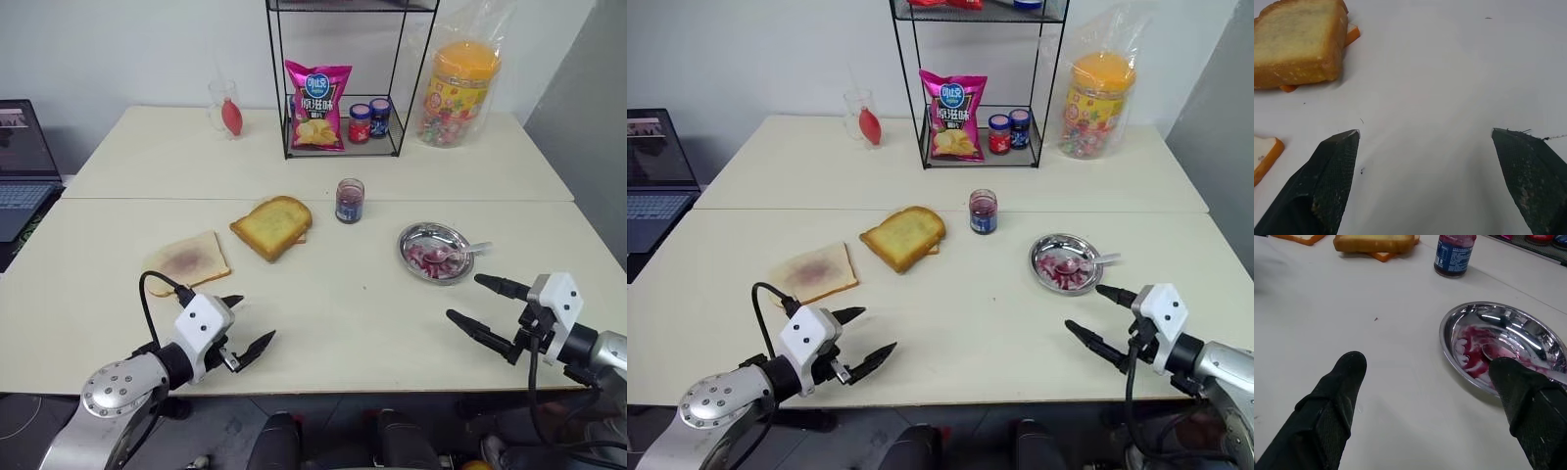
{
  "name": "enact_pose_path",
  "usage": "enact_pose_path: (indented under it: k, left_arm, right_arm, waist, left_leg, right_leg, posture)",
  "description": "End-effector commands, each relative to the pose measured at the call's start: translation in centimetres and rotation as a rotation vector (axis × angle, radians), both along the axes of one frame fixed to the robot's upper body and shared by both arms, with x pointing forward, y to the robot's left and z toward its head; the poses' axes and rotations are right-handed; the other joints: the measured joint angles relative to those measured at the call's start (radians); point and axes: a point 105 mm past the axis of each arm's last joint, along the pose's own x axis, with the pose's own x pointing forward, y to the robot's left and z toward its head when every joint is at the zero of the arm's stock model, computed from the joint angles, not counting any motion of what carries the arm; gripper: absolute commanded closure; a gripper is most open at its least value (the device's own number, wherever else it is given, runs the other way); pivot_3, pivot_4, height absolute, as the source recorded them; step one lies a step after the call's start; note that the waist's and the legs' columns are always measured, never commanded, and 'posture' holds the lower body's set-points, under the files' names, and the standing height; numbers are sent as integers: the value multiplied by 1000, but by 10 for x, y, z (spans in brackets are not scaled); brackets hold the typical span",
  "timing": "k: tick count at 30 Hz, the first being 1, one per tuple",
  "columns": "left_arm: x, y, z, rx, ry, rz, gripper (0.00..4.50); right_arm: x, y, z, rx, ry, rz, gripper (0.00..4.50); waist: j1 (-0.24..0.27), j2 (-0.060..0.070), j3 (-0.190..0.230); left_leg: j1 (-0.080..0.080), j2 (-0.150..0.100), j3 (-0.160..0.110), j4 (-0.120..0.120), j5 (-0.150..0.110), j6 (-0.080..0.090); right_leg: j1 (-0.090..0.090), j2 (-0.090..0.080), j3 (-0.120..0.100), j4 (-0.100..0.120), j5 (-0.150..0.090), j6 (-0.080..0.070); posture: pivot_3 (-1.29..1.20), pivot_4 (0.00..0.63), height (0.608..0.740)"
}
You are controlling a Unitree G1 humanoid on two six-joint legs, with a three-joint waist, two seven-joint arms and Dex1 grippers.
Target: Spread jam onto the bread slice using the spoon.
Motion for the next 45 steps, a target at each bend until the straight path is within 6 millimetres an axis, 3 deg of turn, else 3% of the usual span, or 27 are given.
enact_pose_path:
  k: [1,12,16,23,34,38,45]
  left_arm:
    - [1,-9,13,-23,-62,-38,0]
    - [5,-8,16,31,-80,-59,0]
    - [1,-16,23,-1,-105,-140,0]
    - [9,-12,35,-30,-140,-144,0]
    - [24,-2,47,-22,-252,-50,0]
    - [31,12,57,-22,-321,49,0]
    - [44,60,67,-151,-356,384,0]
  right_arm:
    - [-2,-4,3,-16,-36,4,33]
    - [-7,-4,-5,-24,-31,7,33]
    - [-8,0,-5,-2,-27,-3,33]
    - [-7,4,-4,28,-4,-12,33]
    - [-4,17,5,11,-50,17,33]
    - [5,33,30,38,-119,62,33]
    - [19,63,63,63,-171,178,33]
  waist:
    - [0,0,0]
    - [0,0,0]
    - [0,0,0]
    - [0,0,0]
    - [0,0,0]
    - [-2,1,1]
    - [0,0,1]
  left_leg:
    - [0,0,0,0,0,0]
    - [0,0,0,0,0,0]
    - [0,0,0,0,0,0]
    - [0,0,0,0,0,0]
    - [0,0,0,0,0,0]
    - [0,0,0,0,0,0]
    - [1,0,-1,0,0,0]
  right_leg:
    - [0,0,0,0,0,0]
    - [0,0,0,0,0,0]
    - [0,0,0,0,0,0]
    - [0,0,0,0,0,0]
    - [0,0,0,0,0,0]
    - [0,0,0,1,0,0]
    - [1,0,0,1,0,1]
  posture:
    - [0,150,740]
    - [0,150,740]
    - [0,150,740]
    - [0,150,740]
    - [0,150,740]
    - [0,150,740]
    - [0,150,740]
